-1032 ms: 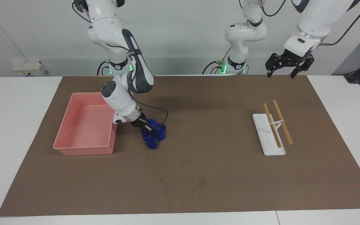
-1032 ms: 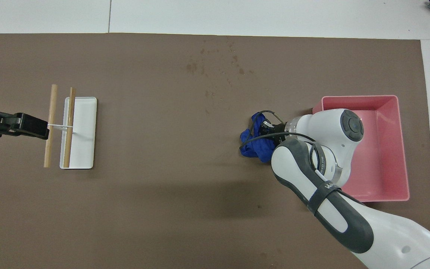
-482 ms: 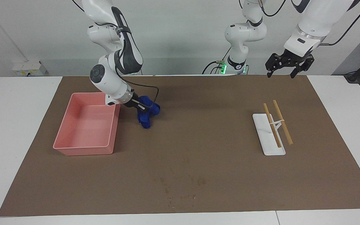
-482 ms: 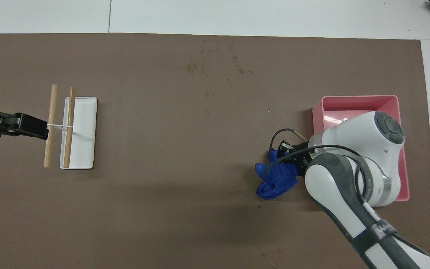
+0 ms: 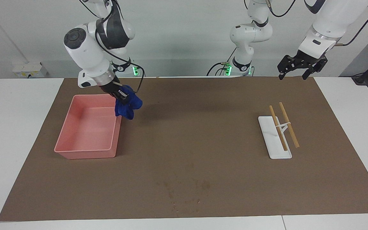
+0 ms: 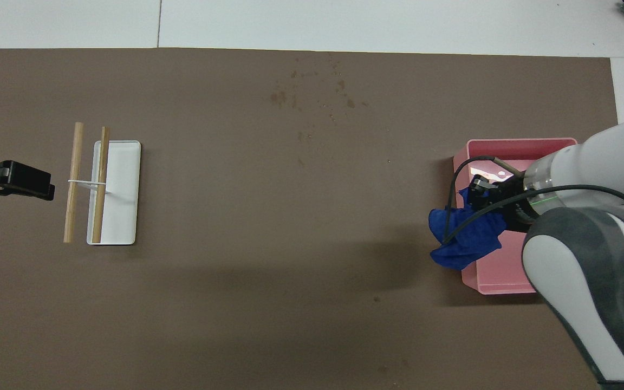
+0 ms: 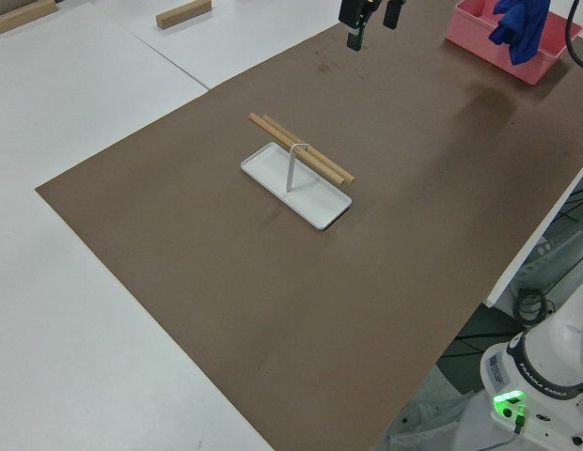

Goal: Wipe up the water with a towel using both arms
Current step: 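Release the cloth into the pink bin and raise the right gripper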

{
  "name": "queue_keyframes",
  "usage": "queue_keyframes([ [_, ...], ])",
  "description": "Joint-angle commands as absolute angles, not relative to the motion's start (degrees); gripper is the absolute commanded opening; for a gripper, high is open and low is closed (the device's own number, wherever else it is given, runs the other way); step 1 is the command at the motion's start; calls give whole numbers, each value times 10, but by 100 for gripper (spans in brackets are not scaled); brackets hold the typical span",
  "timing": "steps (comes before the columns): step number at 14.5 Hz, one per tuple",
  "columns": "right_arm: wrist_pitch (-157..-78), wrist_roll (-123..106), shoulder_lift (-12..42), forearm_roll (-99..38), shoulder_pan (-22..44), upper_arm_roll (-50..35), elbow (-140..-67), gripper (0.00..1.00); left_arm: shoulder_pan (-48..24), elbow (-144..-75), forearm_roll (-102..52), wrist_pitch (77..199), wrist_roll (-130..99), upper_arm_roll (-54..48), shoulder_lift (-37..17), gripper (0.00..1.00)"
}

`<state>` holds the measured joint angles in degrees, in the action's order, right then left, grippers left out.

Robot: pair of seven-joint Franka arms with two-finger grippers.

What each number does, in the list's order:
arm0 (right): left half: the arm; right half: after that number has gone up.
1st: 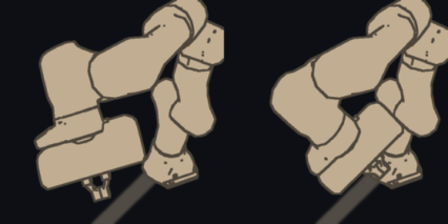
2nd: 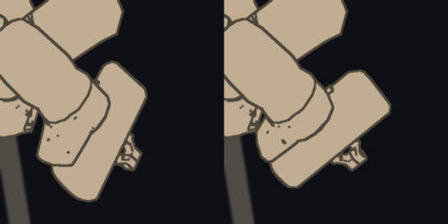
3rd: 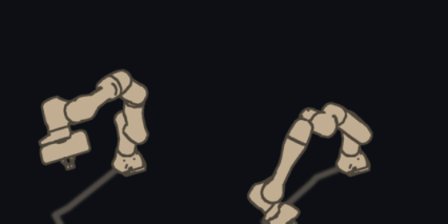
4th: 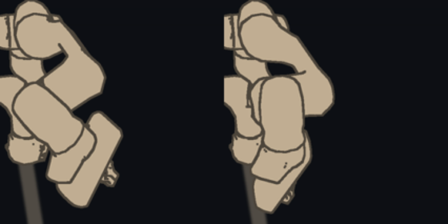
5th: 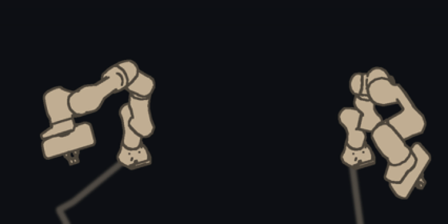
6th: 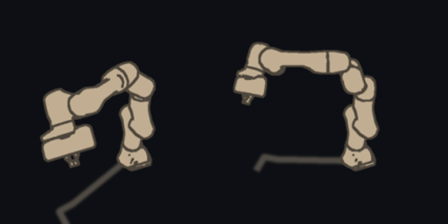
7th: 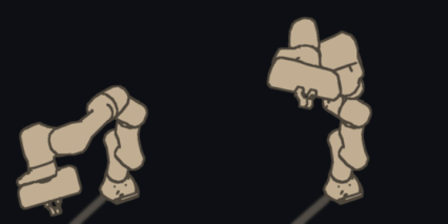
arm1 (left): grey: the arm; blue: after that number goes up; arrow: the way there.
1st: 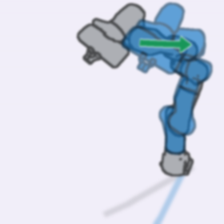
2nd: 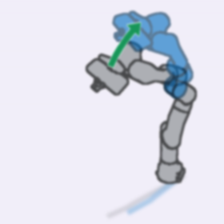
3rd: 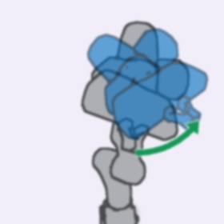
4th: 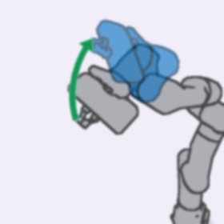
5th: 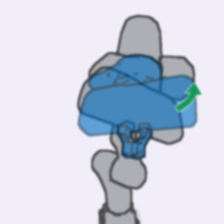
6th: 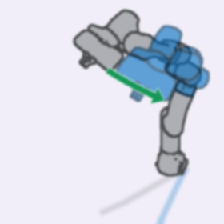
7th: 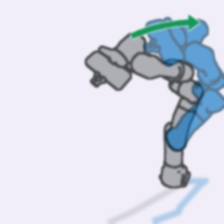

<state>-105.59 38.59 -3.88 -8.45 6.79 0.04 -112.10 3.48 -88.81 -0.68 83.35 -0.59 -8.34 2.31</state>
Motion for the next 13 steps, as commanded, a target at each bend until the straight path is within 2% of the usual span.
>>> queue_keyframes([
  [1, -1055, 300, -23, -65, 19, -5, -1096, 0, 33, -903, -4, 831, 2, -87, 38, 100],
  [6, -1129, 126, 1, -51, -81, -7, -1128, 0, 35, -903, -4, 831, 2, -87, 38, 100],
  [8, -1153, 104, 2, -52, -102, -7, -1170, 0, 35, -903, -4, 831, 2, -86, 38, 100],
  [13, -1158, 123, 2, -63, -91, -10, -1221, 0, 35, -903, -4, 831, 2, -87, 38, 100],
])
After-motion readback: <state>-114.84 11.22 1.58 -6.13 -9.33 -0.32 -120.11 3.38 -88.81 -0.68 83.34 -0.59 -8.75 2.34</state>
